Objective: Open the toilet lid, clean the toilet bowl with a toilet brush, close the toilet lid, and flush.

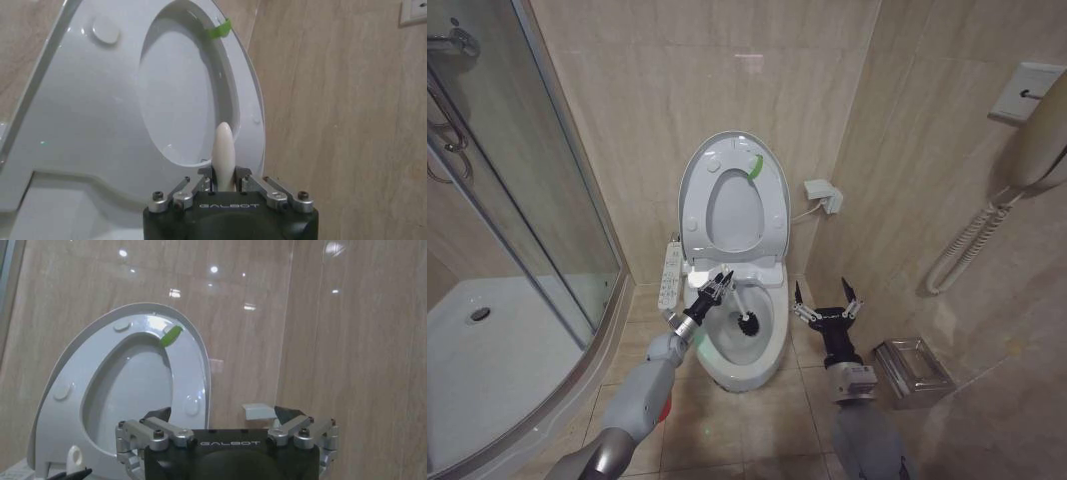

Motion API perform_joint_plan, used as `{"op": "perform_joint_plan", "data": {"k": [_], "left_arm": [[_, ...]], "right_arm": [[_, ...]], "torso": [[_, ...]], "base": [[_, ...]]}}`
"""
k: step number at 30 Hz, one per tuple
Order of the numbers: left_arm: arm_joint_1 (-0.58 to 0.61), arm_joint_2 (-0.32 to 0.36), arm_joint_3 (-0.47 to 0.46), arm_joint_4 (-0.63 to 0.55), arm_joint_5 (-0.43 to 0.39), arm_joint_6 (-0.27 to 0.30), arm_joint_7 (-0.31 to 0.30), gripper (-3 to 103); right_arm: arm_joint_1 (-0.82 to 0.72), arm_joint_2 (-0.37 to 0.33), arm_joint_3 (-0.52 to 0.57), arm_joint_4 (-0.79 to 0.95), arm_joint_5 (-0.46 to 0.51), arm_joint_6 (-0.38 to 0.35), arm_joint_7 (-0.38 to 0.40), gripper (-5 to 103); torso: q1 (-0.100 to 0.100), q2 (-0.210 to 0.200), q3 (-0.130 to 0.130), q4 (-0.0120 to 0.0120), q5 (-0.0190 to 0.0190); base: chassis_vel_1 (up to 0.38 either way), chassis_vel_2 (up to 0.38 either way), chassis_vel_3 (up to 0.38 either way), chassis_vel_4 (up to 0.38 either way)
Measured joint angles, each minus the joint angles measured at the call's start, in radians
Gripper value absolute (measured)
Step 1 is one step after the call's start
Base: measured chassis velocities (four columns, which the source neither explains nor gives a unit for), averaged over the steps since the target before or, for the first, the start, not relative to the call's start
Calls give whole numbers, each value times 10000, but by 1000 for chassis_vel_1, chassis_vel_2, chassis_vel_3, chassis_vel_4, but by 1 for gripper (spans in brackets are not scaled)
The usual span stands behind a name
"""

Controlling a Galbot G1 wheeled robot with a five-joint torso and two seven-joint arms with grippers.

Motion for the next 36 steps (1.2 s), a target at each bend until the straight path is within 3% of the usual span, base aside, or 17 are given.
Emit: {"op": "perform_joint_plan", "data": {"k": [36], "left_arm": [[182,137,15,-196,48,99,173,20]], "right_arm": [[0,0,0,0,0,0,0,100]], "torso": [[-1,0,0,1,0]], "base": [[0,0,0,0]]}}
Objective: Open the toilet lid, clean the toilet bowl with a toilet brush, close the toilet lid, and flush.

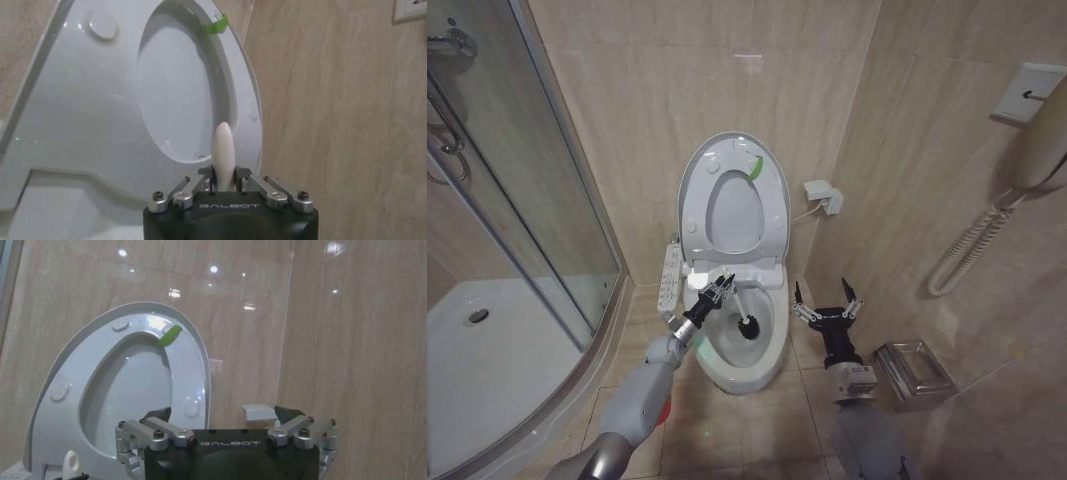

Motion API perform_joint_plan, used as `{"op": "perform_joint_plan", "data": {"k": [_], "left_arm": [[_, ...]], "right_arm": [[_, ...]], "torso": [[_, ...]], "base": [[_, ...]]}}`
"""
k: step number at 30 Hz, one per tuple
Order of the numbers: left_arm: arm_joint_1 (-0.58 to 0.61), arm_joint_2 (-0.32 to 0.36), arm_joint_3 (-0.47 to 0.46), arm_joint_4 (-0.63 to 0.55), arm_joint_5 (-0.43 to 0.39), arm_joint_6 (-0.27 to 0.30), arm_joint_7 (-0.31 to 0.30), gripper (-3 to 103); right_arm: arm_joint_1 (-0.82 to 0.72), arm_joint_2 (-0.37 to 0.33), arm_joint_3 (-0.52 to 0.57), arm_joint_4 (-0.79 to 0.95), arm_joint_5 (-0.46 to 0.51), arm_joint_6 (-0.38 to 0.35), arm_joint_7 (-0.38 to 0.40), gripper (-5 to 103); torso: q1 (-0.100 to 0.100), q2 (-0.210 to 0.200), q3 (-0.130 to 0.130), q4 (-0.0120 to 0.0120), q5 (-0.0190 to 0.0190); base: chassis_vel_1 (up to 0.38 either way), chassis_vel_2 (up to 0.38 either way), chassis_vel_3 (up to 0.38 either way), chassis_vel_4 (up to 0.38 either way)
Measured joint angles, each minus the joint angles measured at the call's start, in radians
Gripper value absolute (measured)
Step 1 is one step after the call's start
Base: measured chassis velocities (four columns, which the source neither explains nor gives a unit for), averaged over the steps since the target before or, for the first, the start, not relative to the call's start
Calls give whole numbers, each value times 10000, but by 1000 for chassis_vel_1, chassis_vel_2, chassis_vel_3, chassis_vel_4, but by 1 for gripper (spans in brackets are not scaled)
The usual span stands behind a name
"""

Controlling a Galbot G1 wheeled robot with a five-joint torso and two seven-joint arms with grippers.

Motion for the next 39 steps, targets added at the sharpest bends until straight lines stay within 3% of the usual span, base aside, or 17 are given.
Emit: {"op": "perform_joint_plan", "data": {"k": [39], "left_arm": [[11,-3,10,-103,-17,91,4,20]], "right_arm": [[-1,0,0,0,0,0,0,100]], "torso": [[-1,0,0,0,-1]], "base": [[-27,29,28,-28]]}}
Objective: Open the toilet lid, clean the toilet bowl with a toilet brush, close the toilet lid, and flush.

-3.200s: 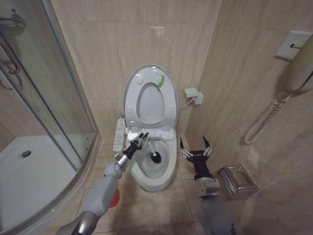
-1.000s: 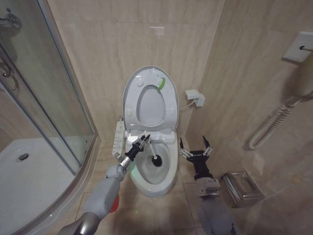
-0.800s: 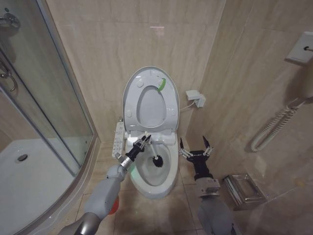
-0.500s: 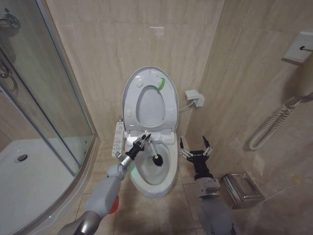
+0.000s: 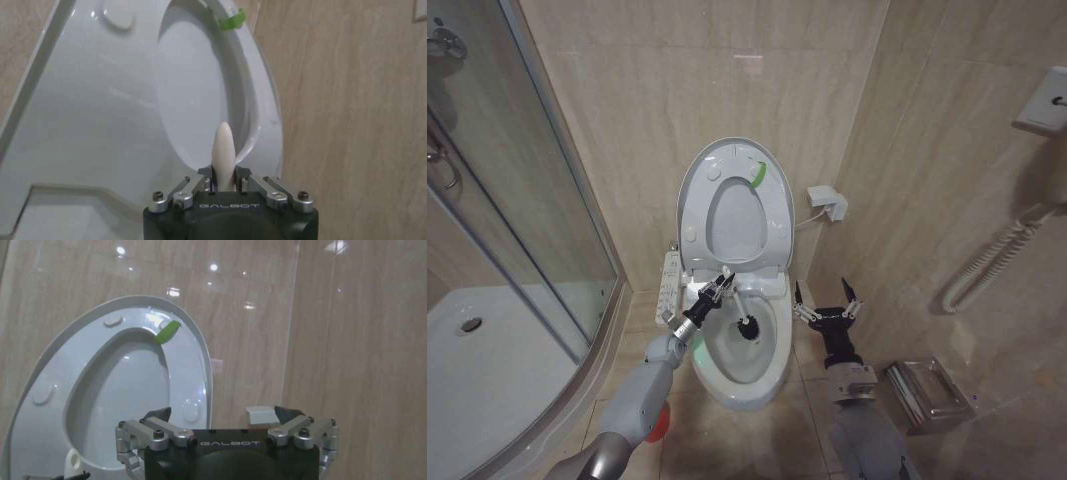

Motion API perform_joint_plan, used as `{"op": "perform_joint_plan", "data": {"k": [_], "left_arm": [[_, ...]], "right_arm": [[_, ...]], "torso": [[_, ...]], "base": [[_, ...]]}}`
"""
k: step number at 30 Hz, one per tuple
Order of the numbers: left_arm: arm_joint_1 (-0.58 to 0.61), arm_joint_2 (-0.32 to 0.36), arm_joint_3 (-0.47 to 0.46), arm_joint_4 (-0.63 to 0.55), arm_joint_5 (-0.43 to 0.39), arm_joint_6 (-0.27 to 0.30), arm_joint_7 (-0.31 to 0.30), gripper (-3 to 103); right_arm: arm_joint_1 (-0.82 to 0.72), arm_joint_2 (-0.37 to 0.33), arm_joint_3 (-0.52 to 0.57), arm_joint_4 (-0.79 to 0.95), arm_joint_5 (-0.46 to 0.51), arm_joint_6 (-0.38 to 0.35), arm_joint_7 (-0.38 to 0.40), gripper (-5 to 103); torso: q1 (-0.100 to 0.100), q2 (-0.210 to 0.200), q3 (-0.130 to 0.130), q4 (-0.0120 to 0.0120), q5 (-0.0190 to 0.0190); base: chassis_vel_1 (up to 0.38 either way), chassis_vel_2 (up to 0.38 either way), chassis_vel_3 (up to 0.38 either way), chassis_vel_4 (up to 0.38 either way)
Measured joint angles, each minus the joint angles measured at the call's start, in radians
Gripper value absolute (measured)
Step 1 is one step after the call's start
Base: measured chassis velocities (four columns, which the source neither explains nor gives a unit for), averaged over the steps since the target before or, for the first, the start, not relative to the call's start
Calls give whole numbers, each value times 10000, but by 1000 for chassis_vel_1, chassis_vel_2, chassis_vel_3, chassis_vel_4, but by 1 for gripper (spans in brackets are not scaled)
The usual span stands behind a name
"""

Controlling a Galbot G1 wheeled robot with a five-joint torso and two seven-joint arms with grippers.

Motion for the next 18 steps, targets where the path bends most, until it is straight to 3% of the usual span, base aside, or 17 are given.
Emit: {"op": "perform_joint_plan", "data": {"k": [6,18], "left_arm": [[5,7,12,2,9,23,18,20],[346,-62,122,-131,26,48,-29,20]], "right_arm": [[4,1,0,0,0,0,0,100],[-1,0,0,1,0,0,0,100]], "torso": [[12,-2,4,-2,-2],[-1,0,-1,2,2]], "base": [[-92,112,85,-94],[12,-28,-14,18]]}}
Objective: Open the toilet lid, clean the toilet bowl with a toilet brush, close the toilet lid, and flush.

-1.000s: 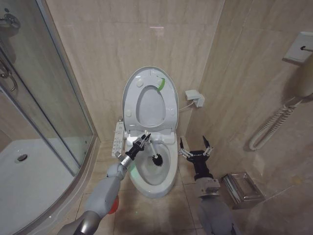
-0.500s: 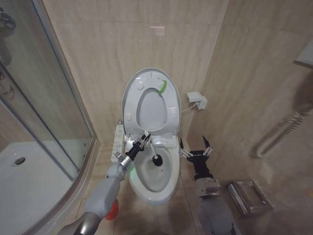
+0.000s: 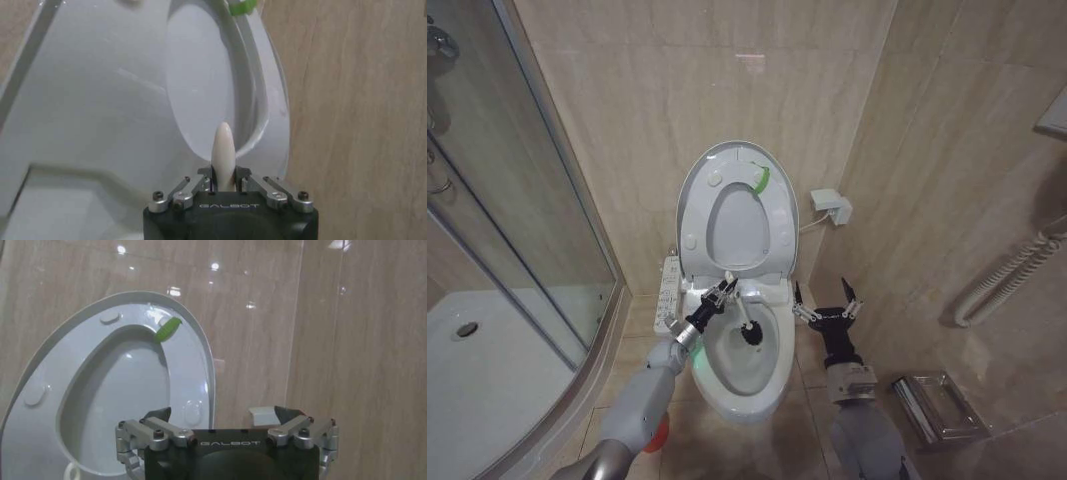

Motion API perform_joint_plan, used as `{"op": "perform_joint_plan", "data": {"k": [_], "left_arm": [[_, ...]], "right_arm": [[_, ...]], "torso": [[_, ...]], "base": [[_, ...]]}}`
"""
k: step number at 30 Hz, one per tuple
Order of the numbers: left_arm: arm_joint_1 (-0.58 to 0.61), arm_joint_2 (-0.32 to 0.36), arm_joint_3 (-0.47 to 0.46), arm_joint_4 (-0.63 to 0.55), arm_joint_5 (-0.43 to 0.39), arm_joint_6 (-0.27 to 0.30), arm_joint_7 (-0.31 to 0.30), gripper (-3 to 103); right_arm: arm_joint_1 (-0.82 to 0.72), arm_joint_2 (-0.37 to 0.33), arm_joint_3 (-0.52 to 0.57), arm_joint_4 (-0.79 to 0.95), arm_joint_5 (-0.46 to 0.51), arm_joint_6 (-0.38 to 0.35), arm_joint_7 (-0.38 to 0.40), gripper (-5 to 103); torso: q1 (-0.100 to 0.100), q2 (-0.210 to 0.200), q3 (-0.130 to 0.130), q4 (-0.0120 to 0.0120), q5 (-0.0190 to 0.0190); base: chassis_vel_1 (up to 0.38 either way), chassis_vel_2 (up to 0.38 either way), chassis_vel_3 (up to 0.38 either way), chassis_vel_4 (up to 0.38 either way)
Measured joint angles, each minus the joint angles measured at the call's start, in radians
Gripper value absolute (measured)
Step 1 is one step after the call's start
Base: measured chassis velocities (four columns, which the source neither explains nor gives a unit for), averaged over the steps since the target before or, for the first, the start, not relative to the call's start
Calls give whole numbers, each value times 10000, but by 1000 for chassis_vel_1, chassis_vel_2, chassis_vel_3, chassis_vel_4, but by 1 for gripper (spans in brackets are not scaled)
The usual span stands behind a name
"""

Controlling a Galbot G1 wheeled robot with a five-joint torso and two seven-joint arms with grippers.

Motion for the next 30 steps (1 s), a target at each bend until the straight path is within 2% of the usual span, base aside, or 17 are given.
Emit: {"op": "perform_joint_plan", "data": {"k": [20,25,29,30], "left_arm": [[328,-140,151,-126,329,-106,-147,20],[380,-154,138,286,892,-512,-157,20],[216,31,185,514,1844,-870,-170,20],[216,31,185,514,1844,-870,-170,20]], "right_arm": [[1,0,0,0,0,0,0,100],[2,0,0,0,0,0,0,100],[2,0,0,-1,0,0,0,100],[2,0,0,-1,0,0,0,100]], "torso": [[0,0,0,-3,-1],[1,0,0,1,-1],[3,0,1,-1,-2],[3,0,1,-1,-2]], "base": [[13,-12,-13,10],[0,0,0,0],[0,0,0,0],[0,0,0,0]]}}
